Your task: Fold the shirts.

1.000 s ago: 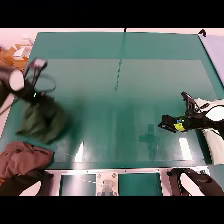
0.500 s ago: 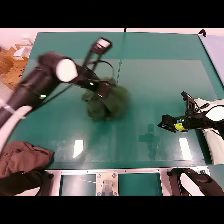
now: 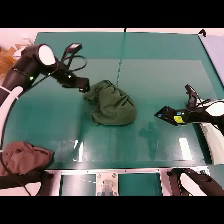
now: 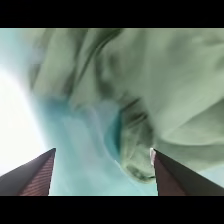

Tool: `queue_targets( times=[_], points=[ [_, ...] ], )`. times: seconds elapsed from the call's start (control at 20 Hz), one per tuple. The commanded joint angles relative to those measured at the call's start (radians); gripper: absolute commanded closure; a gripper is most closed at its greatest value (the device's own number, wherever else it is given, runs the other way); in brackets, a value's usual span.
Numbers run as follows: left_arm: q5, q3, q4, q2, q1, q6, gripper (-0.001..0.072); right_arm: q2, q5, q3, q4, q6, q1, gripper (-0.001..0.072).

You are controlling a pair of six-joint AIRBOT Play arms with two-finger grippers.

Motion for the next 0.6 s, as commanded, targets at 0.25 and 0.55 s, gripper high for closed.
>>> queue_targets(
  times=[0.25,0.55],
  points=[
    [0.401,-0.147,-0.219,-0.227,0.089,0.029,-0.0013,-0.265,-0.311,0.003,0.375,-0.119,0.386,0.015],
    [0.509,-0.146,-0.519,-0.299,0.089,0.199,0.024,-0.454,-0.431,0.101,0.417,-0.118,0.514,0.0151]
  ],
)
